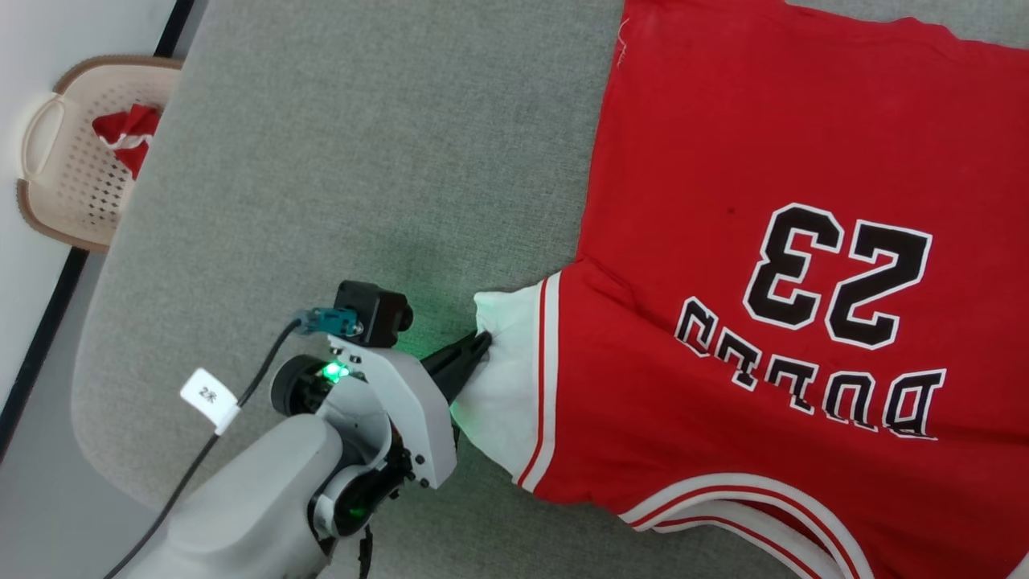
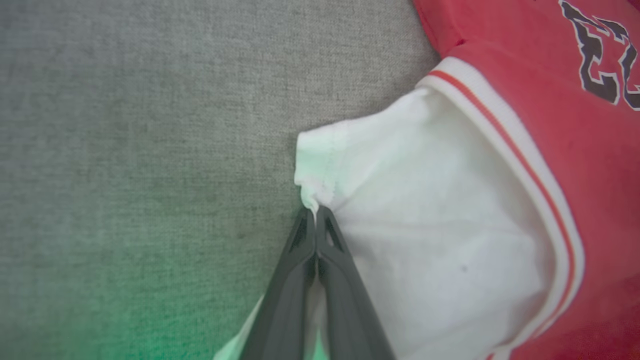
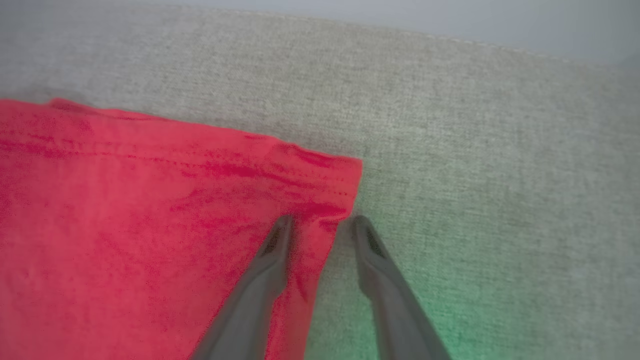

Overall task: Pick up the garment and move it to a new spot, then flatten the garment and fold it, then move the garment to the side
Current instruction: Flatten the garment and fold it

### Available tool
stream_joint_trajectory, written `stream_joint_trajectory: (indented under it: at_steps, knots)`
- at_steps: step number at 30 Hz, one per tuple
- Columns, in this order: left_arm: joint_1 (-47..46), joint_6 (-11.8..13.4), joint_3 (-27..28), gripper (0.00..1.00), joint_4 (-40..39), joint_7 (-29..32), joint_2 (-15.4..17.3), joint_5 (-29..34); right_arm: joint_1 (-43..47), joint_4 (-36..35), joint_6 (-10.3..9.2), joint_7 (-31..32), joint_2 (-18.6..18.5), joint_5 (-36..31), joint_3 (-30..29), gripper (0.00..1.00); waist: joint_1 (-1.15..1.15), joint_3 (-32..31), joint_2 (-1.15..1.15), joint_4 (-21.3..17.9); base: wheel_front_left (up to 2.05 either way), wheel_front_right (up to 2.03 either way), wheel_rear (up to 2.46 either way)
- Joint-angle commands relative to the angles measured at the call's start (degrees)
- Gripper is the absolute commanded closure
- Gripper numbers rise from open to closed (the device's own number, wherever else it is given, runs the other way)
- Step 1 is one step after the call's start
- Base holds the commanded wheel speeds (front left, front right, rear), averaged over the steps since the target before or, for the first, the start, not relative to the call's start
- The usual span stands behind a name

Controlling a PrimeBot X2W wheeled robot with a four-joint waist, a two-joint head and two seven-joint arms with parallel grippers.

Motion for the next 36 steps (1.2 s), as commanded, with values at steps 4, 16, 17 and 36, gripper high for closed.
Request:
stream_joint_trajectory:
  at_steps: [4, 16, 17, 36]
  knots:
    - [0.98, 0.41, -0.75, 1.00, 4.71, 0.50, 0.59, 0.21, 2.78, 3.12, -0.03, -0.80, 0.84, -0.48, 2.18, 1.00, 0.00, -0.34, 0.00, -0.42, 0.00, 0.00, 0.00]
    - [2.76, 1.22, 0.95, 1.00, 6.32, -0.36, 3.23, -1.17, 3.57, -3.92, -0.04, -1.09, -1.54, 8.00, 11.66, 1.00, 0.00, -4.64, 0.00, -5.45, 0.00, 0.00, 0.00]
    - [3.03, 1.26, 1.02, 1.00, 6.23, -0.34, 3.64, -1.29, 4.30, -5.06, -0.04, -0.58, -1.90, 9.36, 12.68, 1.00, 0.00, -5.17, 0.00, -6.00, 0.00, 0.00, 0.00]
    - [9.73, 4.51, 2.04, 1.00, -1.08, 0.46, 10.88, -2.78, 43.07, -37.55, -0.03, 5.55, -9.70, 28.17, 10.99, 1.00, 0.00, -13.25, 0.00, -15.52, 0.00, 0.00, 0.00]
